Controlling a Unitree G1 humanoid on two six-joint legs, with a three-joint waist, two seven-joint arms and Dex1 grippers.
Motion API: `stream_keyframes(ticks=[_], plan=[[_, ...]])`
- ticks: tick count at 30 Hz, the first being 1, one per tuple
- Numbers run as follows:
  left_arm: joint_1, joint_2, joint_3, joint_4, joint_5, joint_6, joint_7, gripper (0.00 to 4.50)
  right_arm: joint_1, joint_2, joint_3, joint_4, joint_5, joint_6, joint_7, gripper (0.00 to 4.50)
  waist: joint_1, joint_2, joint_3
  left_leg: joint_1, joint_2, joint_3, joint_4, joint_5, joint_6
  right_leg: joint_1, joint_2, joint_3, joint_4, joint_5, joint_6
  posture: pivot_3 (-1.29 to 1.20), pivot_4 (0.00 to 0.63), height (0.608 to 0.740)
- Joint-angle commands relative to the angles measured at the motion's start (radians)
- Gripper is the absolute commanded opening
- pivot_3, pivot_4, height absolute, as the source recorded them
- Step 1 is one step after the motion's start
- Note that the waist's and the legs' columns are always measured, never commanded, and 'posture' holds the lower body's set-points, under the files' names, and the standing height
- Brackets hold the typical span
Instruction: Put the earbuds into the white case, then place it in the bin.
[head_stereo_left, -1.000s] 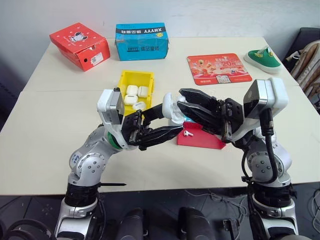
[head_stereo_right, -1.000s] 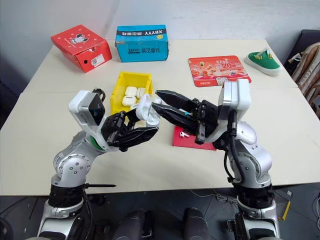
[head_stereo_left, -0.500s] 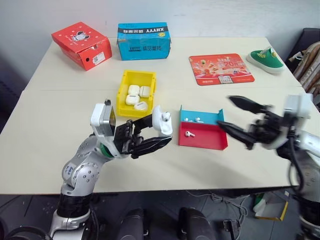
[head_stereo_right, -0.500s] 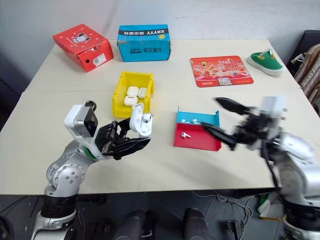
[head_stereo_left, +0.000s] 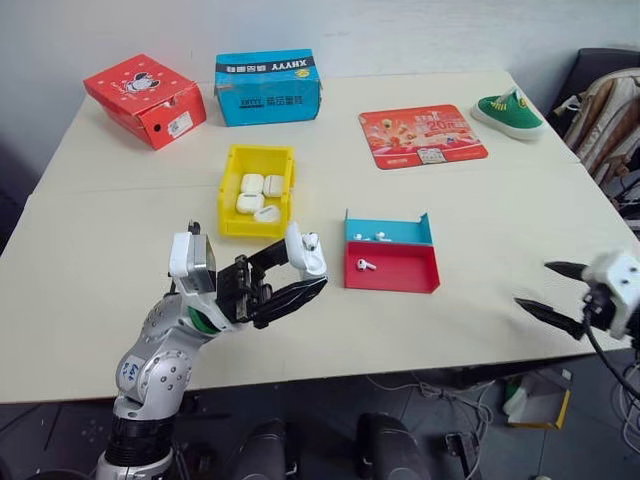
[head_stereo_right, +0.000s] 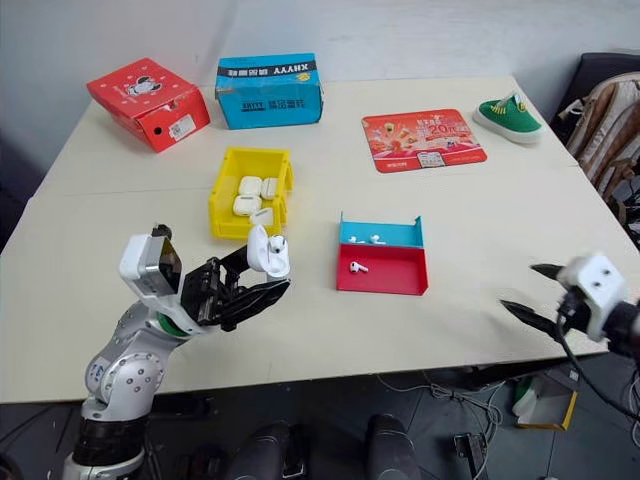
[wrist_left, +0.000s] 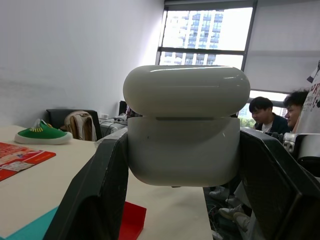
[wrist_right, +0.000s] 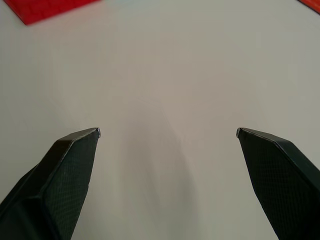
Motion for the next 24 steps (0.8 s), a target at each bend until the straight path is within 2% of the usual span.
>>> stream_keyframes(ticks=[1, 5, 11, 14, 21, 24], plan=[[0.004, 0.021, 0.026, -0.029, -0.009, -0.013, 0.001, 2.79, -0.199, -0.030, 0.118, -0.099, 0.001, 0.154, 0.028, 4.48, -0.003, 0.000, 0.000, 0.000, 0.000, 0.000, 0.000, 0.000, 0.000, 0.000, 0.000, 0.000, 0.000, 0.000, 0.000, 0.00, 0.150, 0.740], [0.007, 0.031, 0.041, -0.008, -0.001, -0.019, 0.006, 2.79, -0.469, 0.010, 0.312, -0.136, -0.037, 0.385, 0.055, 4.48, -0.003, 0.002, 0.001, 0.000, 0.000, 0.001, 0.000, 0.000, 0.000, -0.002, -0.001, 0.000, 0.000, 0.000, -0.001, 0.00, 0.150, 0.740], [0.023, 0.041, 0.052, 0.006, 0.012, -0.029, 0.001, 2.79, -0.724, 0.159, 0.525, -0.011, -0.174, 0.434, 0.045, 4.48, 0.011, 0.002, 0.001, -0.006, 0.000, -0.002, 0.001, -0.001, -0.001, -0.004, -0.001, -0.004, -0.001, 0.000, -0.003, 0.00, 0.150, 0.740], [0.037, 0.047, 0.059, -0.007, 0.008, -0.029, 0.008, 2.79, -0.824, 0.228, 0.573, 0.097, -0.232, 0.425, 0.020, 3.85, 0.012, 0.002, 0.001, -0.008, -0.001, -0.002, 0.001, -0.002, 0.000, -0.005, -0.001, -0.004, 0.002, 0.000, -0.001, 0.00, 0.150, 0.740], [0.072, 0.040, 0.052, -0.046, 0.010, -0.031, 0.036, 2.79, -0.934, 0.319, 0.607, 0.290, -0.294, 0.379, 0.030, 1.43, 0.011, 0.002, 0.001, -0.009, -0.002, -0.002, 0.001, -0.002, 0.000, -0.004, -0.001, -0.005, 0.002, 0.000, -0.001, 0.00, 0.150, 0.740], [0.078, 0.038, 0.050, -0.058, 0.010, -0.030, 0.051, 2.79, -0.965, 0.347, 0.614, 0.338, -0.316, 0.398, 0.041, 1.43, 0.000, 0.002, 0.001, -0.008, -0.001, -0.002, 0.001, -0.002, 0.000, -0.005, -0.001, -0.005, 0.003, 0.000, -0.001, 0.00, 0.150, 0.740]])
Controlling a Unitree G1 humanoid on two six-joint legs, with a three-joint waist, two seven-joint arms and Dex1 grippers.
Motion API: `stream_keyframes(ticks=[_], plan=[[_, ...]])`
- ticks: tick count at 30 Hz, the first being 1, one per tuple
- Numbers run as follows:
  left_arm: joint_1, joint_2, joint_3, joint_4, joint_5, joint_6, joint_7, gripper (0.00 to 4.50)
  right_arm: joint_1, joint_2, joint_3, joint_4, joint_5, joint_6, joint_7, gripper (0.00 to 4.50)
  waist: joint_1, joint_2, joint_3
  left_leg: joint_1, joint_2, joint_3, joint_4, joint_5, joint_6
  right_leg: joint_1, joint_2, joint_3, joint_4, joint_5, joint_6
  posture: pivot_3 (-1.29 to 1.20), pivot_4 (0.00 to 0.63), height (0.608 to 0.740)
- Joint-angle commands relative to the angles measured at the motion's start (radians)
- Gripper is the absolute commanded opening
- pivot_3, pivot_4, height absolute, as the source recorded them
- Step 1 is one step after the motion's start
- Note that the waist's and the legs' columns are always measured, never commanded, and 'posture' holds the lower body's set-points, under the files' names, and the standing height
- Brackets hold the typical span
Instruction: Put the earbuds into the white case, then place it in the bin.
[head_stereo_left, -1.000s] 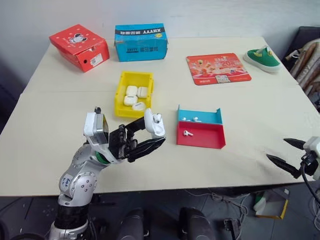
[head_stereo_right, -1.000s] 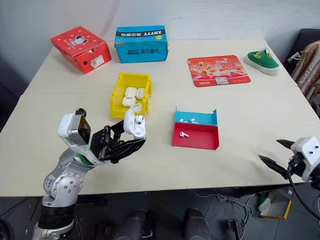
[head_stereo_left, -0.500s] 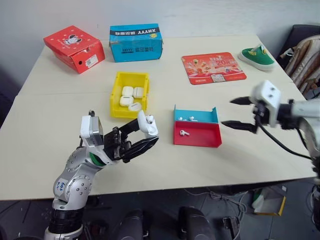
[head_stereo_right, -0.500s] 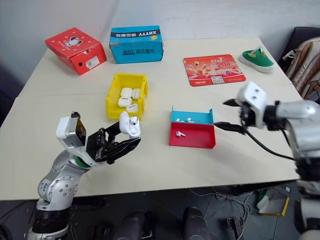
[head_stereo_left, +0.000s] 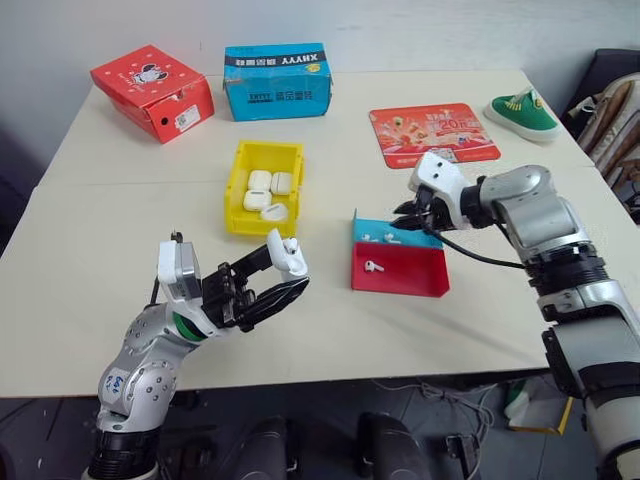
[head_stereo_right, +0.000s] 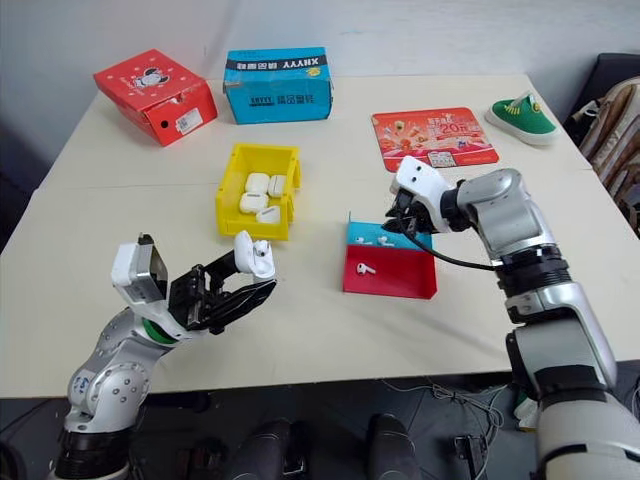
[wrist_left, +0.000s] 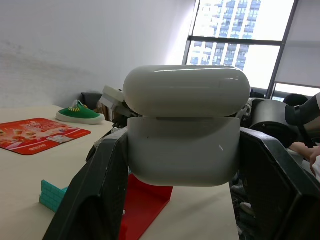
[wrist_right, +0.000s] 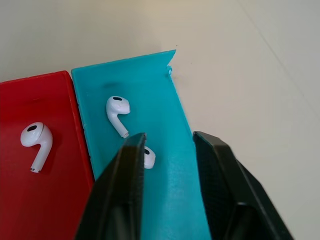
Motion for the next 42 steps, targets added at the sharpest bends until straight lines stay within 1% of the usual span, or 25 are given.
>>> stream_keyframes(ticks=[1, 5, 13, 24, 42], plan=[[0.005, 0.000, 0.003, -0.054, -0.003, -0.014, 0.015, 2.79, -0.052, 0.004, 0.007, 0.034, -0.030, 0.002, 0.017, 1.43, -0.005, 0.000, 0.000, 0.000, 0.000, 0.000, 0.000, 0.000, 0.000, 0.000, 0.000, 0.000, 0.000, 0.000, 0.000, 0.00, 0.150, 0.740], [0.011, 0.002, 0.002, -0.056, -0.001, -0.017, 0.017, 2.79, -0.065, 0.025, 0.032, 0.060, -0.061, 0.019, 0.039, 1.43, -0.007, 0.000, 0.000, 0.000, 0.000, 0.000, 0.000, 0.000, 0.000, 0.000, 0.000, 0.000, 0.000, 0.000, 0.000, 0.00, 0.150, 0.740], [0.016, 0.003, -0.001, -0.064, 0.002, -0.017, 0.022, 2.79, -0.066, 0.055, 0.038, 0.100, -0.098, 0.029, 0.028, 1.43, -0.007, 0.000, 0.000, 0.000, 0.000, 0.000, 0.000, 0.000, 0.000, 0.000, 0.000, 0.000, 0.001, 0.000, 0.000, 0.00, 0.150, 0.740], [0.004, 0.011, 0.001, -0.054, 0.001, -0.014, 0.015, 2.79, -0.058, 0.058, 0.056, 0.128, -0.147, 0.010, 0.038, 1.43, -0.008, 0.000, 0.000, 0.000, 0.000, 0.000, 0.000, 0.000, 0.000, 0.000, 0.000, 0.000, 0.001, 0.000, 0.000, 0.00, 0.150, 0.740], [0.008, 0.021, 0.010, -0.054, -0.001, -0.015, 0.014, 2.79, -0.045, 0.065, 0.055, 0.150, -0.174, -0.009, 0.053, 1.43, -0.008, 0.000, 0.000, 0.000, 0.000, 0.000, 0.000, 0.000, 0.000, 0.000, 0.000, 0.000, 0.001, 0.000, 0.000, 0.00, 0.150, 0.740]])
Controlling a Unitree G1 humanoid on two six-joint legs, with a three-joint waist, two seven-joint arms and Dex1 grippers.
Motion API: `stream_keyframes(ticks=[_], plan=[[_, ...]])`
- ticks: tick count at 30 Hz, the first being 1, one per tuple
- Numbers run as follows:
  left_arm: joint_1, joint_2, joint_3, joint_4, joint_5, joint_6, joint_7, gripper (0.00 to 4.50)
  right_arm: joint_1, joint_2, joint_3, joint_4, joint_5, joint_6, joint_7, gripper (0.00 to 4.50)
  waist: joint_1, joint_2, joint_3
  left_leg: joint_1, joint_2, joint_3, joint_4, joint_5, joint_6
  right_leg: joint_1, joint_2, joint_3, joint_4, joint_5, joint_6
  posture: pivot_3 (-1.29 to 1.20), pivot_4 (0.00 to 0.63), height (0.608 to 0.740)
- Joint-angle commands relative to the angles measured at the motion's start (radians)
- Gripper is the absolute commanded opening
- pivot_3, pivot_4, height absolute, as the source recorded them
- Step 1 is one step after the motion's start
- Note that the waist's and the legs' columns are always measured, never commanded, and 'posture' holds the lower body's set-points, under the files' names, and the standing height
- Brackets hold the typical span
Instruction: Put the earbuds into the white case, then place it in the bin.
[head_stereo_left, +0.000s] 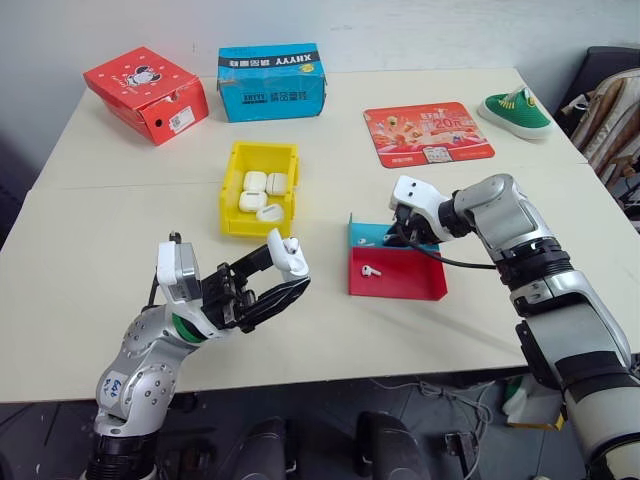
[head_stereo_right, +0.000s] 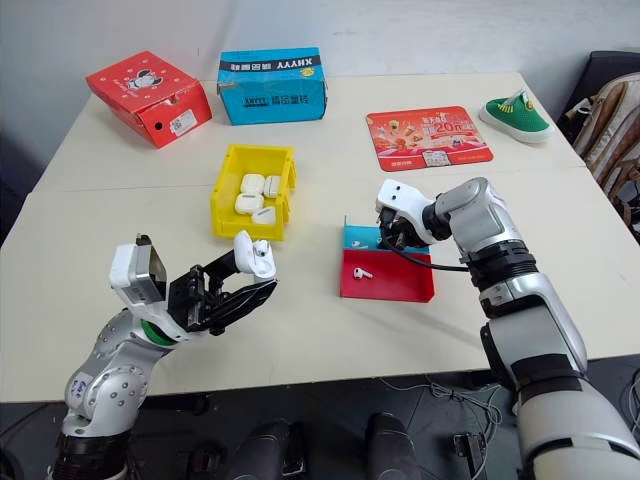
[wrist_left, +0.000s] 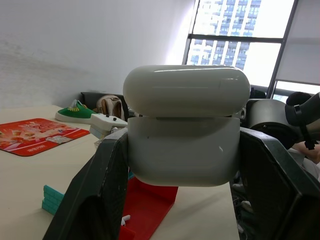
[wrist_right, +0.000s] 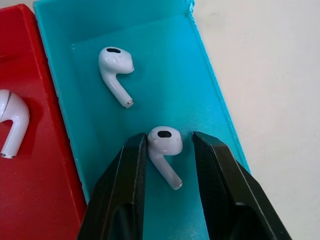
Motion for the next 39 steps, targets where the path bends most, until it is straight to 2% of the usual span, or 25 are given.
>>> stream_keyframes(ticks=[1, 4, 7, 8, 9, 15, 18, 23, 26, 29, 33, 36, 39], plan=[[0.000, 0.011, 0.011, -0.029, -0.002, -0.015, -0.005, 2.79, 0.003, -0.002, 0.001, 0.011, -0.008, -0.013, 0.012, 1.43, 0.000, 0.000, 0.000, 0.000, 0.000, 0.000, 0.000, 0.000, 0.000, 0.000, 0.000, 0.000, 0.000, 0.000, 0.000, 0.00, 0.150, 0.740], [0.002, 0.014, 0.011, -0.028, -0.003, -0.017, -0.007, 2.79, 0.007, -0.002, 0.003, 0.013, -0.009, -0.018, 0.015, 1.43, 0.000, 0.000, 0.000, 0.000, 0.000, 0.000, 0.000, 0.000, 0.000, 0.000, 0.000, 0.000, 0.000, 0.000, 0.000, 0.00, 0.150, 0.740], [0.003, 0.016, 0.012, -0.027, -0.004, -0.019, -0.008, 2.79, 0.011, -0.004, 0.003, 0.017, -0.011, -0.024, 0.016, 0.85, 0.000, 0.000, 0.000, 0.000, 0.000, 0.000, 0.000, 0.000, 0.000, 0.000, 0.000, 0.000, 0.000, 0.000, 0.000, 0.00, 0.150, 0.740], [0.003, 0.017, 0.012, -0.027, -0.004, -0.019, -0.009, 2.79, 0.011, -0.004, 0.004, 0.018, -0.013, -0.027, 0.016, 0.51, 0.000, 0.000, 0.000, 0.000, 0.000, 0.000, 0.000, 0.000, 0.000, 0.000, 0.000, 0.000, 0.000, 0.000, 0.000, 0.00, 0.150, 0.740], [0.003, 0.017, 0.012, -0.027, -0.004, -0.019, -0.009, 2.79, 0.011, -0.004, 0.004, 0.018, -0.012, -0.028, 0.020, 0.43, 0.000, 0.000, 0.000, 0.000, 0.000, 0.000, 0.000, 0.000, 0.000, 0.000, 0.000, 0.000, 0.000, 0.000, 0.000, 0.00, 0.150, 0.740], [-0.001, 0.016, 0.012, -0.017, -0.004, -0.022, -0.019, 2.79, 0.011, -0.005, -0.009, 0.013, -0.001, -0.023, 0.026, 0.43, 0.000, 0.000, 0.000, 0.000, 0.000, 0.000, 0.000, 0.000, 0.000, 0.000, 0.000, 0.000, 0.000, 0.000, 0.000, 0.00, 0.150, 0.740], [-0.019, 0.008, 0.001, -0.011, -0.007, -0.024, -0.027, 2.79, 0.004, -0.024, -0.070, -0.008, 0.060, -0.041, 0.054, 0.43, 0.001, 0.000, 0.000, 0.000, 0.000, 0.000, 0.000, 0.000, 0.000, 0.000, 0.000, 0.000, 0.000, 0.000, 0.000, 0.00, 0.150, 0.740], [-0.076, -0.013, -0.011, -0.021, -0.032, -0.016, -0.016, 2.79, 0.014, -0.065, -0.328, -0.145, 0.373, 0.128, 0.218, 0.43, 0.004, 0.000, 0.000, 0.000, -0.001, 0.000, 0.000, 0.000, 0.000, 0.000, 0.000, 0.000, 0.000, 0.000, 0.000, 0.00, 0.150, 0.740], [-0.127, -0.028, -0.029, -0.017, -0.032, -0.007, -0.013, 2.79, 0.062, -0.059, -0.502, -0.279, 0.589, 0.354, 0.194, 0.43, 0.004, 0.000, 0.000, 0.000, 0.000, -0.002, 0.000, 0.000, 0.000, 0.001, 0.000, 0.000, 0.000, 0.000, 0.000, 0.00, 0.150, 0.740], [-0.174, -0.046, -0.048, 0.015, -0.021, -0.010, -0.024, 2.79, 0.120, 0.025, -0.694, -0.469, 0.829, 0.535, 0.057, 0.43, 0.004, 0.000, 0.000, 0.000, 0.000, -0.002, 0.000, 0.000, 0.000, 0.001, 0.000, -0.001, 0.000, 0.000, 0.000, 0.00, 0.150, 0.740], [-0.246, -0.094, -0.079, 0.081, 0.019, -0.037, -0.013, 2.79, 0.177, 0.153, -0.829, -0.696, 1.130, 0.811, -0.187, 0.43, 0.001, 0.000, 0.000, 0.000, 0.000, -0.001, 0.000, 0.000, 0.000, 0.001, 0.000, 0.000, 0.001, 0.000, 0.000, 0.00, 0.150, 0.740], [-0.298, -0.131, -0.095, 0.135, 0.069, -0.080, -0.006, 2.79, 0.222, 0.236, -0.859, -0.823, 1.300, 0.876, -0.343, 0.43, 0.003, 0.000, 0.000, 0.000, 0.000, -0.002, 0.000, 0.000, 0.000, 0.000, 0.000, 0.000, 0.002, 0.000, 0.000, 0.00, 0.150, 0.740], [-0.326, -0.154, -0.096, 0.168, 0.089, -0.103, -0.001, 2.79, 0.261, 0.288, -0.856, -0.897, 1.409, 0.861, -0.467, 0.43, 0.005, 0.000, 0.000, 0.000, -0.001, -0.002, 0.000, 0.000, 0.000, 0.000, 0.000, 0.000, 0.002, 0.000, 0.000, 0.00, 0.150, 0.740]])
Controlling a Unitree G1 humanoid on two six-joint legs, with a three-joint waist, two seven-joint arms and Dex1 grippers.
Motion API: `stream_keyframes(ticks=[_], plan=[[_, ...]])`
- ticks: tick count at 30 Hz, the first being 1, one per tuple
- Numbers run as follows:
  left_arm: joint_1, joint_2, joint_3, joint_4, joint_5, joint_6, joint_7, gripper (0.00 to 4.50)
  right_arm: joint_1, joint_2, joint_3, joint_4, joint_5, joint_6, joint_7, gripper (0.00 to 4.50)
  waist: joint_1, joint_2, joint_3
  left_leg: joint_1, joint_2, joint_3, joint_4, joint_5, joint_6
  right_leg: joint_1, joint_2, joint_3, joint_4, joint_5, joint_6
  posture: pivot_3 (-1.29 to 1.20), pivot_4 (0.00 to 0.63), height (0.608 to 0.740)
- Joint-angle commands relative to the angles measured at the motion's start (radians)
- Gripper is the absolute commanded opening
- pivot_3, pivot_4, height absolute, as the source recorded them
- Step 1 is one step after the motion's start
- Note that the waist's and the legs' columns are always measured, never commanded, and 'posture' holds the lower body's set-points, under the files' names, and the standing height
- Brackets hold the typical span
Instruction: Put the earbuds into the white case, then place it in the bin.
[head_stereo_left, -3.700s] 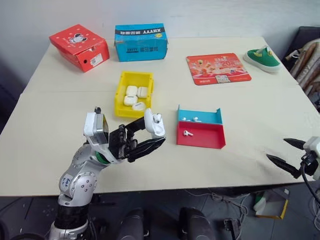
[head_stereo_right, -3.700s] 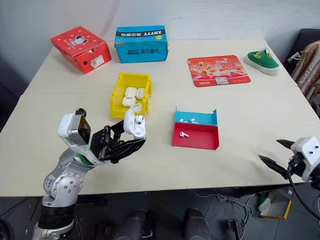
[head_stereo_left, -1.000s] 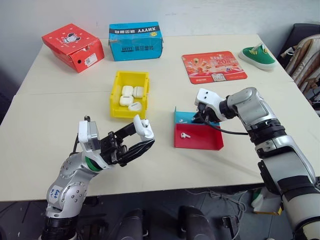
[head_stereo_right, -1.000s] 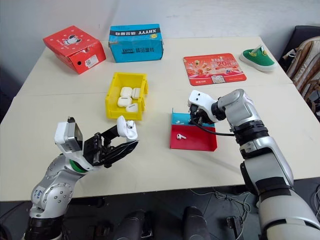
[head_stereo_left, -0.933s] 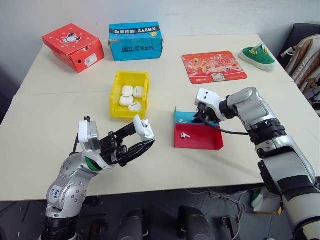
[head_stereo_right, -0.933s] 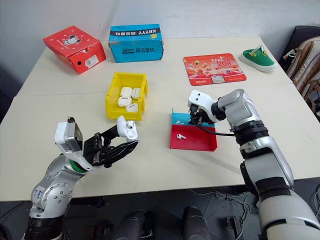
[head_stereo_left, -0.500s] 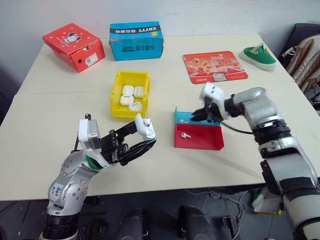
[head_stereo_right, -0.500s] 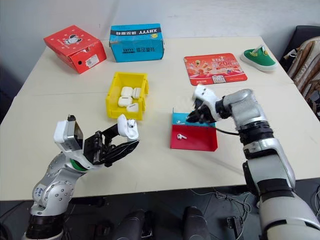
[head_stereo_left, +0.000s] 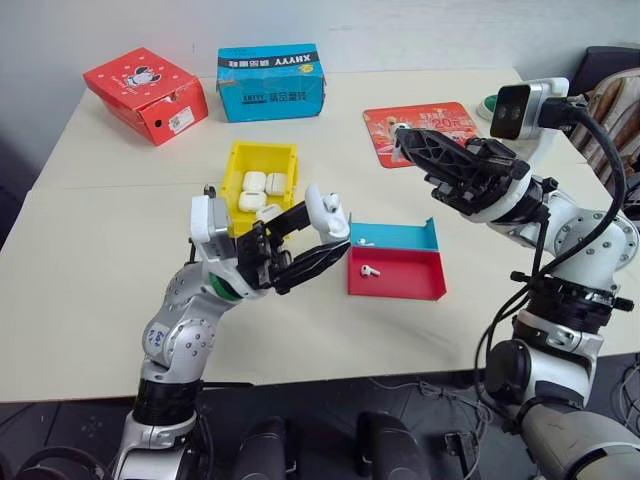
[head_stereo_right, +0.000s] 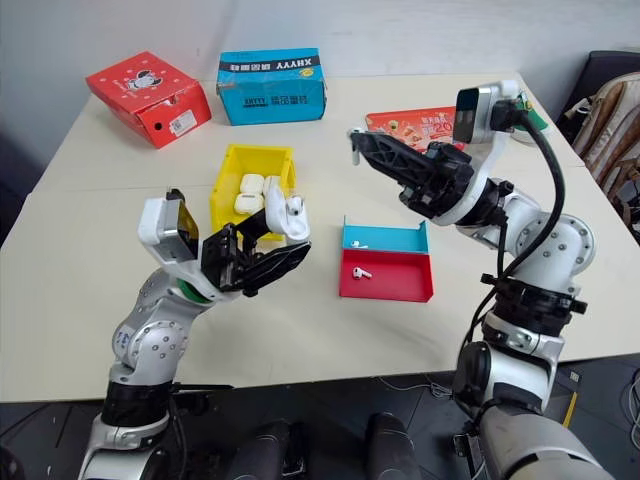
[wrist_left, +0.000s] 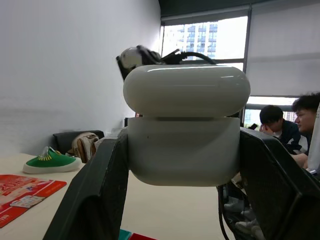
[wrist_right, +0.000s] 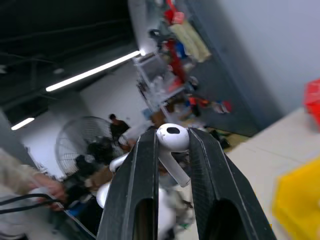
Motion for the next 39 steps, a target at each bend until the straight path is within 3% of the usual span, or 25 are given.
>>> stream_keyframes(ticks=[1, 12, 28, 39], plan=[[-0.032, -0.025, -0.003, 0.015, 0.027, -0.044, 0.006, 2.79, 0.041, 0.027, -0.008, -0.103, 0.144, -0.008, -0.131, 0.43, 0.002, 0.000, 0.000, 0.000, -0.001, 0.000, 0.000, 0.000, 0.000, 0.000, 0.000, 0.000, 0.000, 0.000, 0.000, 0.00, 0.150, 0.740], [-0.063, -0.103, -0.024, 0.039, 0.072, -0.093, 0.034, 2.79, 0.184, -0.017, 0.127, -0.189, 0.186, -0.123, -0.169, 0.43, -0.001, 0.000, 0.000, 0.000, -0.001, 0.001, 0.000, -0.001, 0.002, 0.000, 0.000, 0.002, -0.001, 0.000, 0.000, 0.00, 0.150, 0.740], [-0.049, -0.117, -0.042, 0.030, 0.095, -0.111, 0.052, 2.79, 0.192, -0.057, 0.193, -0.160, 0.269, -0.209, -0.185, 0.43, 0.000, 0.000, 0.000, 0.000, -0.001, 0.001, 0.000, -0.001, 0.002, 0.000, 0.000, 0.002, -0.001, 0.000, 0.000, 0.00, 0.150, 0.740], [-0.057, -0.138, -0.043, 0.041, 0.113, -0.137, 0.067, 2.79, 0.227, -0.077, 0.282, -0.190, 0.218, -0.250, -0.187, 0.43, 0.001, 0.000, 0.000, 0.000, -0.001, 0.001, 0.000, -0.001, 0.003, 0.000, 0.000, 0.002, -0.001, 0.000, 0.000, 0.00, 0.150, 0.740]])
